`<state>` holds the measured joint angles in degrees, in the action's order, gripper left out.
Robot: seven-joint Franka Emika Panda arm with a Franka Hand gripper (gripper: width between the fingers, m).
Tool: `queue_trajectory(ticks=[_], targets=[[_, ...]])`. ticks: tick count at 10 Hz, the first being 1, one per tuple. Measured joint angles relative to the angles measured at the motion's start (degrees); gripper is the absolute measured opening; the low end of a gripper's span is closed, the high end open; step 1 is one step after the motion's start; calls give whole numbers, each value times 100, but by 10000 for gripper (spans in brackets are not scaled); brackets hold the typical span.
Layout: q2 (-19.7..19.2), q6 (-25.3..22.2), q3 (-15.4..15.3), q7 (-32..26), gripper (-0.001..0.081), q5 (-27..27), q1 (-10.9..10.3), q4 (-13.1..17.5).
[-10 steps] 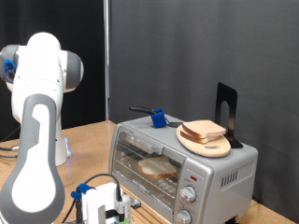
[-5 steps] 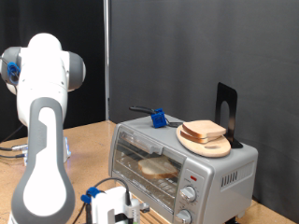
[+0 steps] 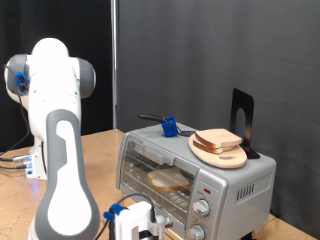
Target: Make a piece of toast with the oven
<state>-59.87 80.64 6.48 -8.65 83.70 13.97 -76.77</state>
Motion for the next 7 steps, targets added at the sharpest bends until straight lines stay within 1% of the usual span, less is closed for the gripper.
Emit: queue_trajectory(ticks=[2, 5, 7], targets=[[-9, 126, -21, 67, 682, 9, -124, 8], [-9, 121, -158, 66, 682, 13, -189, 45], [-9, 132, -194, 66, 682, 13, -253, 40]])
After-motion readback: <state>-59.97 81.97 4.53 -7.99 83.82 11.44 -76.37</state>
